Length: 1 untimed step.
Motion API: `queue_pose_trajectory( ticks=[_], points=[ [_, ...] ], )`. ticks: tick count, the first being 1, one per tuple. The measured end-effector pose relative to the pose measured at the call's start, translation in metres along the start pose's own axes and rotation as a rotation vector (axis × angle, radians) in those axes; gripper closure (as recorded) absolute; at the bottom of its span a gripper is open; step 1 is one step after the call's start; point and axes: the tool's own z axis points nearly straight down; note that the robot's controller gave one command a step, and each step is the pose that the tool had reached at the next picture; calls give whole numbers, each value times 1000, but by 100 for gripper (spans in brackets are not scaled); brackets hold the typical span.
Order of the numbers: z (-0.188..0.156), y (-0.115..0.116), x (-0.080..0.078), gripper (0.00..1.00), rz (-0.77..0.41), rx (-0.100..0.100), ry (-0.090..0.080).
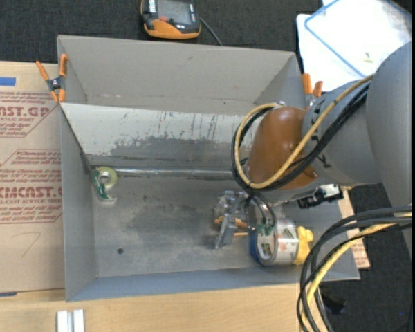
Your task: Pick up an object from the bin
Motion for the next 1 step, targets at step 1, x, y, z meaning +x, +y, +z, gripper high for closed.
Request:
queue_pose_trajectory(
  ticks=[1],
  points=[
    [-37,0,-1,100,0,-1,-7]
  ],
)
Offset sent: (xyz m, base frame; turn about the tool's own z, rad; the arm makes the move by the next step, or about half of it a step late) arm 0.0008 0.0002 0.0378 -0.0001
